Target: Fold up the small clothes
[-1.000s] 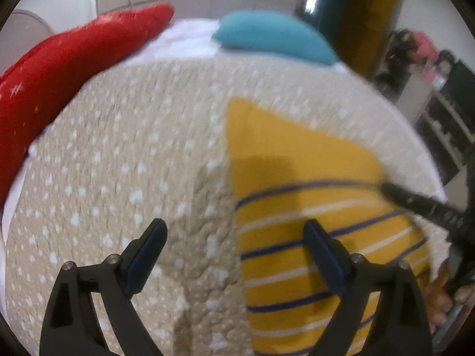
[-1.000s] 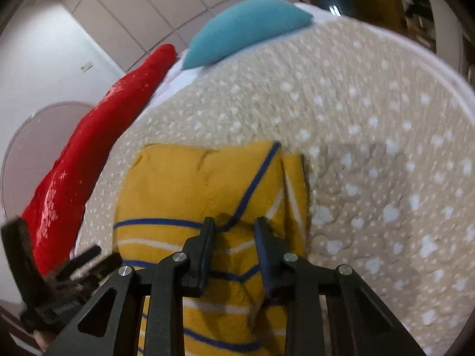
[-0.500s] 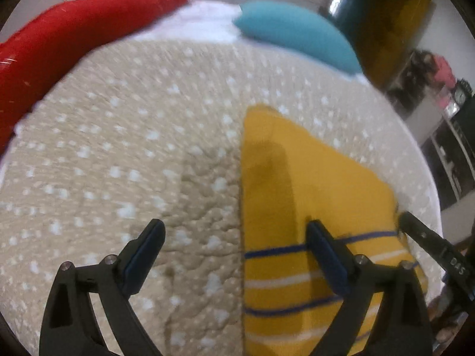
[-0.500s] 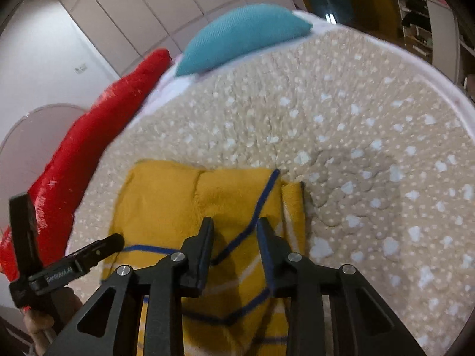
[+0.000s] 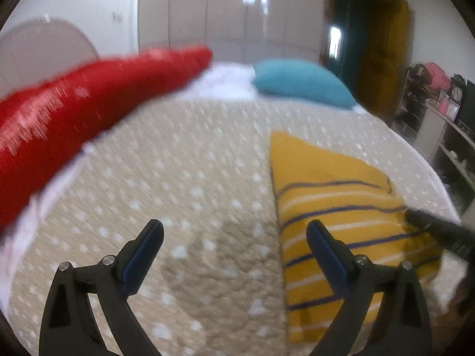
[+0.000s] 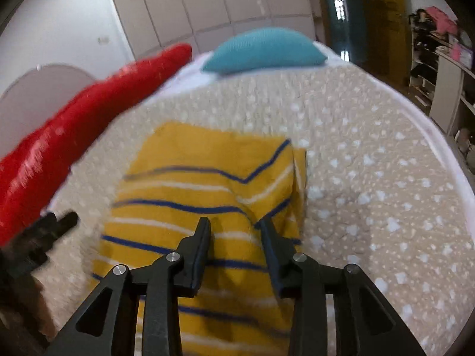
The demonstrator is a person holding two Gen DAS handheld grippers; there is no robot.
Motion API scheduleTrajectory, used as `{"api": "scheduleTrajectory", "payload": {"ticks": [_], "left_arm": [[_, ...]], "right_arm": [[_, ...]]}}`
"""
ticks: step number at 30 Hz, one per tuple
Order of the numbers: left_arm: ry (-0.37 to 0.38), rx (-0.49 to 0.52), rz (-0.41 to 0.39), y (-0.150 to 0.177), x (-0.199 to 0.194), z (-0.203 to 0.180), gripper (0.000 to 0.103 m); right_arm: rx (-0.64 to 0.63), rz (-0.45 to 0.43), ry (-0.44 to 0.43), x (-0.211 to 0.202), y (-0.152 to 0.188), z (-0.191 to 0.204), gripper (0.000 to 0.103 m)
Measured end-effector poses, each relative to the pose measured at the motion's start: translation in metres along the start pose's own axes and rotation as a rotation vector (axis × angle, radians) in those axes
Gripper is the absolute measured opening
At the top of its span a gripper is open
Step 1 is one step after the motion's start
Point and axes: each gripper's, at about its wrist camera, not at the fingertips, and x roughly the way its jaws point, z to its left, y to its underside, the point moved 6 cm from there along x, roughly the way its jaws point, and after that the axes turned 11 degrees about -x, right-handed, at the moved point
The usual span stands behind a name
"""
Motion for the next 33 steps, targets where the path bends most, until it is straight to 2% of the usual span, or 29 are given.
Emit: {"api": "scheduleTrajectory", "payload": {"ticks": [3, 5, 9, 12, 14, 19, 23, 26, 29, 33], "left_arm": [[-0.045, -0.03, -0.11, -0.004, -0.016, 0.013, 0.103], [0.002, -0.049, -0.127, -0.005, -0.022, 0.018, 0.103], [0.033, -0.076, -0.099, -0.011, -0.026, 0.031, 0.103], [0.053, -0.078, -0.095, -0.013, -0.03, 0.039, 0.103], [0.058, -0.082, -0.096, -0.011, -0.033, 0.041, 0.103], [0.08, -0.091, -0.061, -0.007, -0.029, 0.042, 0.103], [0.081, -0.088, -0.056, -0.004, -0.031, 0.042, 0.103], [0.076, -0.082, -0.052, -0.002, -0.031, 0.041, 0.103], [0.079, -0.075, -0.036, 0.0, -0.029, 0.039, 0.103], [0.085, -0.069, -0.023, 0.003, -0.028, 0.035, 0.103]], "right_arm": [[-0.031, -0.03, 0.01, -0.007, -0.016, 0.015, 0.038], [-0.054, -0.012, 0.024, 0.005, -0.023, 0.027, 0.038], [-0.075, 0.095, 0.066, 0.049, -0.013, 0.045, 0.043], [-0.138, 0.081, 0.173, 0.047, -0.005, 0.056, 0.046], [-0.151, 0.08, 0.2, 0.039, -0.001, 0.059, 0.046], [-0.117, 0.037, 0.174, 0.017, -0.01, 0.068, 0.047], [-0.15, 0.064, 0.184, 0.034, -0.008, 0.079, 0.048], [-0.211, 0.067, 0.232, 0.04, 0.003, 0.084, 0.05], [-0.236, 0.064, 0.238, 0.028, 0.008, 0.085, 0.052], [-0.198, 0.038, 0.233, 0.003, 0.016, 0.072, 0.053]]}}
